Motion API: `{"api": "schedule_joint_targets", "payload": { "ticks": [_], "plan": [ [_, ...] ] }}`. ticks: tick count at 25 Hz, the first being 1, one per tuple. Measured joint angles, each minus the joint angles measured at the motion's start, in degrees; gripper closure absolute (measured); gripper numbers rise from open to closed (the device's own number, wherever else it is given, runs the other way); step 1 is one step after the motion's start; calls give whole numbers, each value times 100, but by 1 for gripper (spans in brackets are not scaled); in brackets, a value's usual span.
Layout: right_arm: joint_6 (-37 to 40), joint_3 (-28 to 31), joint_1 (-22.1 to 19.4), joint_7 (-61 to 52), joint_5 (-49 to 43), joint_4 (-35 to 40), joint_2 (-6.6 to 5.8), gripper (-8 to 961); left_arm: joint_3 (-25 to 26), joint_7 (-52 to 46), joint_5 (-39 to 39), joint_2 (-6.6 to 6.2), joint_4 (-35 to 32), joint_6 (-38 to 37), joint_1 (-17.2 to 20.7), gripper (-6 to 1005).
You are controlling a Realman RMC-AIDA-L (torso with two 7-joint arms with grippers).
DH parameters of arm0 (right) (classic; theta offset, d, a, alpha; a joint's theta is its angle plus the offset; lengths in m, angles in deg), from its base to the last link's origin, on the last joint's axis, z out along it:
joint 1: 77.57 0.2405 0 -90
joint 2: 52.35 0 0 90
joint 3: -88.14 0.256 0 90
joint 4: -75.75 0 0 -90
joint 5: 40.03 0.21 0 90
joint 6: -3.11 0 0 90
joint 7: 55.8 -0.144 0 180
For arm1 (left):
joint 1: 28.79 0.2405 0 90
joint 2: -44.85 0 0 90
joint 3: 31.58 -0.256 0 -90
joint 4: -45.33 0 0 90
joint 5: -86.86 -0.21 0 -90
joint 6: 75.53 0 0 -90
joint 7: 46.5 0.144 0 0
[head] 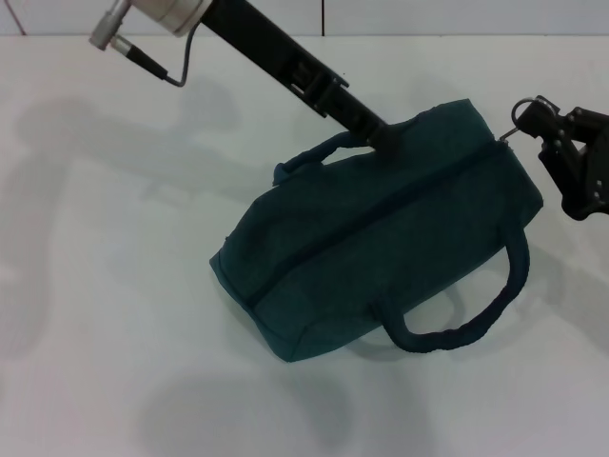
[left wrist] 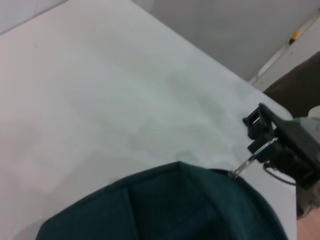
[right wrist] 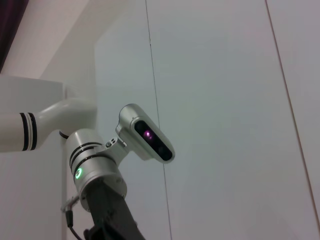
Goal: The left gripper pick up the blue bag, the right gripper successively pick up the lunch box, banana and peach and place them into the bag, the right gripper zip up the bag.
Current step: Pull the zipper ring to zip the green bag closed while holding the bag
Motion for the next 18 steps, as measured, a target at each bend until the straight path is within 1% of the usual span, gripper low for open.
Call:
{"api": "schedule_joint_targets", "payload": {
  "ticks": [6, 9, 14, 18],
  "plan": [
    [0, 5, -1, 1, 52, 6, -1, 927, -1, -6, -406, 80, 8, 18, -6, 313],
    [-1, 7, 0, 0, 114, 4, -7, 926, -3, -7, -489, 106, 10, 23, -10, 114],
    [0, 9, 5, 1, 137, 1, -9, 926, -6, -7, -506, 108, 16, 28, -16, 120],
    [0, 9, 7, 1, 151, -6, -8, 926, -7, -7, -509, 107, 21, 35, -16, 147]
  ]
}}
